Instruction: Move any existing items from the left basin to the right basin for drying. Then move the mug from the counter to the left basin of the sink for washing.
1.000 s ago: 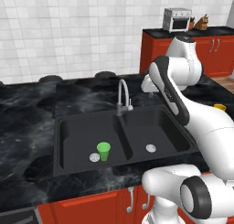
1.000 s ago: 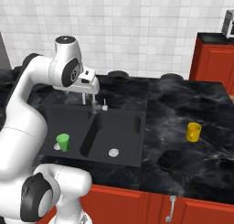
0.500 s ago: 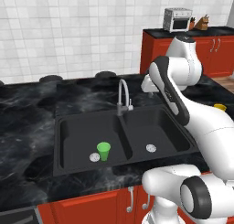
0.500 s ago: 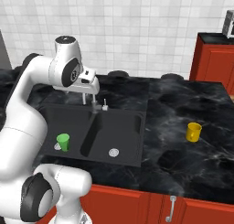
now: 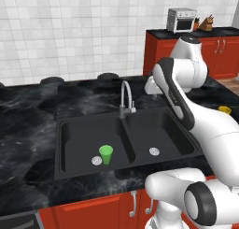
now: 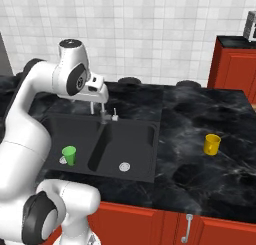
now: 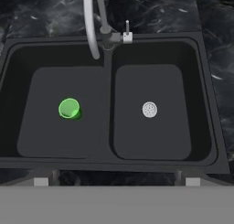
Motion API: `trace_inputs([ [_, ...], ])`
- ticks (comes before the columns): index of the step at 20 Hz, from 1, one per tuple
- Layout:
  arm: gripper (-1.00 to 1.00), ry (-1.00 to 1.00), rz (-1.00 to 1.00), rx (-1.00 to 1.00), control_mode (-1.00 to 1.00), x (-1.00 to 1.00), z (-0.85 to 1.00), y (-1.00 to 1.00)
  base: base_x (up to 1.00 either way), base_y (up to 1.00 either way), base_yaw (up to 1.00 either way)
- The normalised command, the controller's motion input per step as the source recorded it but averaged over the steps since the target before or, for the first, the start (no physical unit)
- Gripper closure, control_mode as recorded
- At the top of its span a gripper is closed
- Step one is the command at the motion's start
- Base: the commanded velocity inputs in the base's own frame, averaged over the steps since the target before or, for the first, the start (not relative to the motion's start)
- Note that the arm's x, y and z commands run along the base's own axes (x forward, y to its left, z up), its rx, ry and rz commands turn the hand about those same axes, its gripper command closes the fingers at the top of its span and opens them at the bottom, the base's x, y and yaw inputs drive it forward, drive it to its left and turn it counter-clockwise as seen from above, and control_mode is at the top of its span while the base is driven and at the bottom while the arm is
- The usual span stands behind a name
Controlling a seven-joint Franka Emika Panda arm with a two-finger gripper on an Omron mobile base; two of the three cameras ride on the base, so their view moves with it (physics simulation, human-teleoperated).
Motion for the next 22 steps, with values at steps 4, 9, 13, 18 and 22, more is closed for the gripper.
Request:
trace_inputs([
  [4, -1.00, -0.11, 0.00, 0.00, -1.00, -0.34, 0.00, 0.00, 0.00, 0.00, 0.00],
  [9, -1.00, -0.09, 0.00, 0.00, -1.00, -0.29, 0.00, 0.03, 0.00, 0.00, 0.00],
  [13, -1.00, -0.03, 0.00, 0.00, -1.00, -0.20, 0.00, 0.20, 0.00, 0.00, 0.00],
  [18, -1.00, 0.00, 0.00, 0.00, -1.00, -0.14, 0.00, 0.26, 0.00, 0.00, 0.00],
  [22, -1.00, 0.02, 0.00, 0.00, -1.00, -0.05, -0.01, 0.33, 0.00, 0.00, 0.00],
])
